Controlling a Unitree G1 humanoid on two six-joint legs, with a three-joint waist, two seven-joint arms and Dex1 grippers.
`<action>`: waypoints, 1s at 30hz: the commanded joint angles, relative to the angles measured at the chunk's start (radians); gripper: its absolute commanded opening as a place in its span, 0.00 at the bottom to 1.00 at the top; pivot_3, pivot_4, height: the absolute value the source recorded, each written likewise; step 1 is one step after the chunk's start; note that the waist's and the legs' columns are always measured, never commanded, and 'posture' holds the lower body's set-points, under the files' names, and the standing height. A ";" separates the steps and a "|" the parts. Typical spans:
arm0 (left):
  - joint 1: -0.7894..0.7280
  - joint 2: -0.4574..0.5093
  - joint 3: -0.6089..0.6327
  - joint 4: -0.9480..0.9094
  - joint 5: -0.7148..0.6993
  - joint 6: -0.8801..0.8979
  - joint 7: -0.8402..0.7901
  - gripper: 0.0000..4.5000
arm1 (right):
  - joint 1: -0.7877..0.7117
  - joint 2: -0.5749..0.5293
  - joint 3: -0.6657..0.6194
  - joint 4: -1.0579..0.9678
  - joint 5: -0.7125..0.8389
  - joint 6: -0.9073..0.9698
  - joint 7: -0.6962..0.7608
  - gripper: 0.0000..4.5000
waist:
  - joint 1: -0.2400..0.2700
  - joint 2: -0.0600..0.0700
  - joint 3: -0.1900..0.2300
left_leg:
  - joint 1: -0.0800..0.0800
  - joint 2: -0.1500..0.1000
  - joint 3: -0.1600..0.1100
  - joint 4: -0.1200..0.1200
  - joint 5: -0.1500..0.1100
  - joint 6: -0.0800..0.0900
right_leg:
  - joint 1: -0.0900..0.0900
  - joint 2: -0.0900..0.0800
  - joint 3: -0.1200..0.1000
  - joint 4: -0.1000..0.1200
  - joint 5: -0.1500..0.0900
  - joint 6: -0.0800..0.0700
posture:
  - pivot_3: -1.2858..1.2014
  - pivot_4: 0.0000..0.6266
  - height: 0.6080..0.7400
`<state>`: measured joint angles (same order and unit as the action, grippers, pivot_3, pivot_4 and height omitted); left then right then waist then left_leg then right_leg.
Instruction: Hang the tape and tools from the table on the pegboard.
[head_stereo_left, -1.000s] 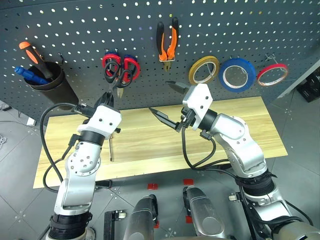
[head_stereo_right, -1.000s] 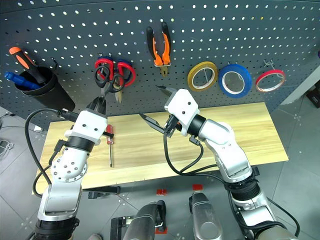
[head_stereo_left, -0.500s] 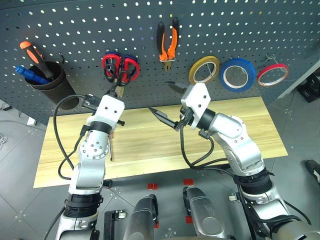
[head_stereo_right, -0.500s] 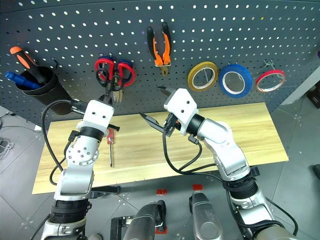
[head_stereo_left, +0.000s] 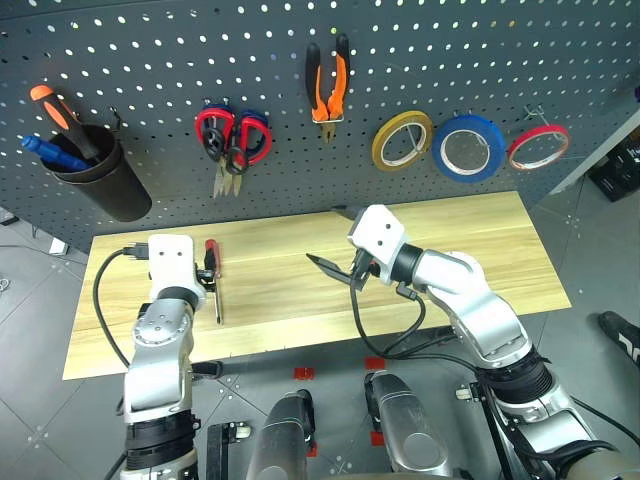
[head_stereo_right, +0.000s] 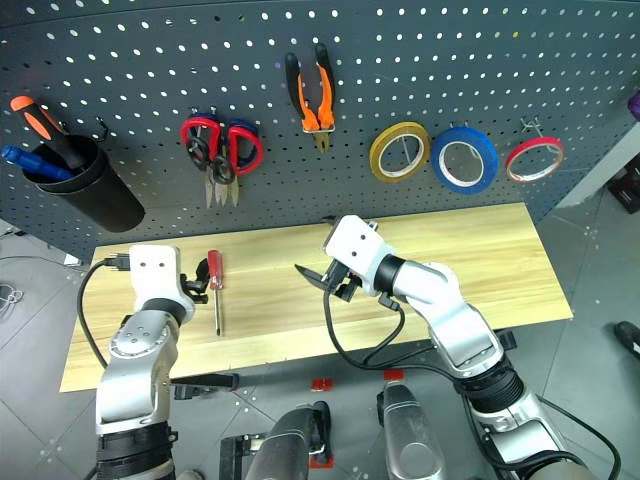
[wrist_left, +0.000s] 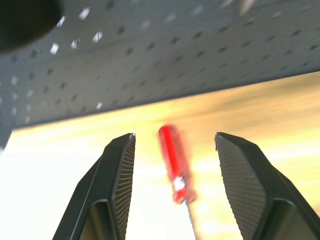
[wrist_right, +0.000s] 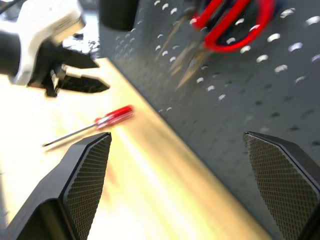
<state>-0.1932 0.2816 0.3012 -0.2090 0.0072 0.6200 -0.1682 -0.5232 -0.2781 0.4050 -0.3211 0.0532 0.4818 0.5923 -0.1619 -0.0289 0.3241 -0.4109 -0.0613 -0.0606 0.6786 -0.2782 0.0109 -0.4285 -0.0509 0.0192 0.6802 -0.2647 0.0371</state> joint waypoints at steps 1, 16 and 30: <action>-0.059 0.045 0.031 0.077 -0.035 0.084 -0.007 0.59 | -0.026 0.018 0.051 -0.074 0.020 0.107 0.031 1.00 | 0.001 0.000 0.000 | 0.000 0.000 0.000 0.000 0.000 0.000 | 0.000 0.000 0.000 0.000 0.000 0.000 | 0.41 0.55 1.00; -0.395 0.097 0.094 0.708 -0.146 0.068 0.036 0.59 | -0.104 0.001 0.035 -0.112 0.077 0.273 0.087 1.00 | 0.020 -0.006 0.005 | -0.001 0.000 -0.002 0.000 0.000 -0.001 | -0.001 -0.001 -0.003 -0.001 0.000 0.000 | 0.40 0.60 1.00; -0.482 0.182 0.002 0.972 -0.138 -0.030 -0.074 0.21 | -0.192 -0.038 0.020 -0.125 0.112 0.348 0.105 1.00 | 0.008 -0.006 0.005 | -0.006 0.000 0.002 0.000 0.003 -0.006 | -0.010 -0.002 -0.004 0.000 0.001 -0.001 | 0.39 0.54 1.00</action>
<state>-0.7147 0.4508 0.3196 0.8024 -0.1353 0.5803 -0.2215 -0.6965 -0.3130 0.4336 -0.3951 0.1467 0.8351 0.6859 -0.1539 -0.0353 0.3292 -0.4171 -0.0614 -0.0586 0.6782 -0.2749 0.0048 -0.4387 -0.0534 0.0149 0.6799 -0.2641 0.0362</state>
